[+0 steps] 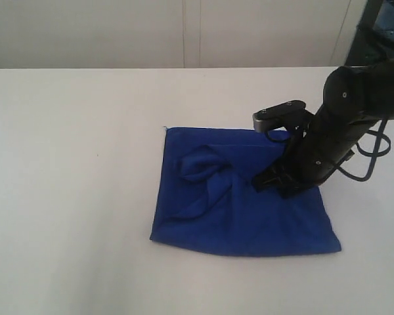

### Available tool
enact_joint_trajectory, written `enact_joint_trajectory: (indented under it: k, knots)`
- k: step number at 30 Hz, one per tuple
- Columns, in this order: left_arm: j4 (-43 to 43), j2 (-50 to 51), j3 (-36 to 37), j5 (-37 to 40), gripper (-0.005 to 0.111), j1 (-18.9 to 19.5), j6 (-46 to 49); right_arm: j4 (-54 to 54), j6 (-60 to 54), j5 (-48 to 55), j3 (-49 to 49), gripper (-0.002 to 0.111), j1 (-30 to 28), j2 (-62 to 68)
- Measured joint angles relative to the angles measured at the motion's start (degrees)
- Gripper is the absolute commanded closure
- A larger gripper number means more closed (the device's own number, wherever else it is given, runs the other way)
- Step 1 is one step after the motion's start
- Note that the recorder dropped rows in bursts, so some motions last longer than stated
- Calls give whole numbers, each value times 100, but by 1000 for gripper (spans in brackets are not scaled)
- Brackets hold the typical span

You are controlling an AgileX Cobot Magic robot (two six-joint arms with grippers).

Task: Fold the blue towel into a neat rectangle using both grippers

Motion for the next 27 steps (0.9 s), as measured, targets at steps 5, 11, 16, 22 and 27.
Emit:
enact_joint_trajectory:
  k: [5,11,16,22,27]
  knots:
    - [0,0,0,0,107,0,0,0,0,31,0,107,0,-17]
    - [0,0,0,0,107,0,0,0,0,42,0,88,0,139]
    - [0,0,0,0,107,0,0,0,0,53,0,82,0,153]
    - [0,0,0,0,107,0,0,0,0,18,0,104,0,153]
    - [0,0,0,0,107,0,0,0,0,-5,0,108,0,153]
